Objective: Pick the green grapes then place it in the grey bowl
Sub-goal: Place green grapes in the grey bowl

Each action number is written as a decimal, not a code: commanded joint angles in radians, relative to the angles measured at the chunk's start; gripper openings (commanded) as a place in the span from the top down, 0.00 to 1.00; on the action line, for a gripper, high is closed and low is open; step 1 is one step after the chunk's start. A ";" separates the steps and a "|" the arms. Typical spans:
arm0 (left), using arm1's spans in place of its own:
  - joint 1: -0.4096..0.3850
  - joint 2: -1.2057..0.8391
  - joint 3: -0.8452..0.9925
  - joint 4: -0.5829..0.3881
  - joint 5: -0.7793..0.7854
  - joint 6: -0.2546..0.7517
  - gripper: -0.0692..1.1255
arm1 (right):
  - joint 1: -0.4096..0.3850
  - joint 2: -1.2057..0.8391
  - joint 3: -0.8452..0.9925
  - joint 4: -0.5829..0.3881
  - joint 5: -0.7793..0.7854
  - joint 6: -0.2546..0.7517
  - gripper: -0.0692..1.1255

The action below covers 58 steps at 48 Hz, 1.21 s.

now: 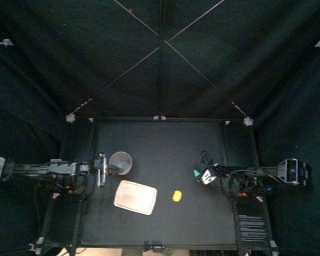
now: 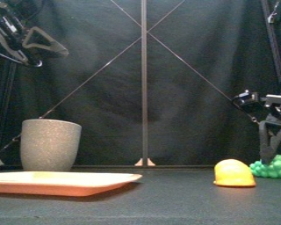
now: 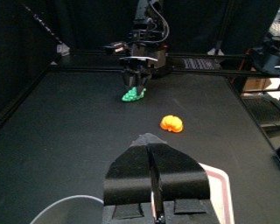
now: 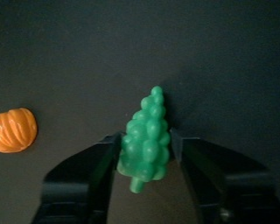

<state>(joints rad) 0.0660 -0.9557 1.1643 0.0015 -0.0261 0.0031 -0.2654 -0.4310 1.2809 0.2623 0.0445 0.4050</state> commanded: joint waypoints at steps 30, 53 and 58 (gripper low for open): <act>0.000 -0.002 -0.028 0.000 -0.023 0.002 0.83 | 0.078 0.295 -0.635 -0.362 -0.403 -0.003 0.35; -0.003 -0.003 -0.023 0.000 -0.060 0.002 0.83 | 0.117 0.726 -1.108 -0.494 -0.420 -0.002 0.35; -0.003 -0.003 -0.021 0.002 -0.060 0.002 0.83 | 0.117 0.762 -1.157 -0.494 -0.379 -0.003 0.35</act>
<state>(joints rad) 0.0660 -0.9603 1.1643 0.0015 -0.0752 0.0031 -0.1473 0.3405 0.1795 -0.2316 -0.3528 0.4019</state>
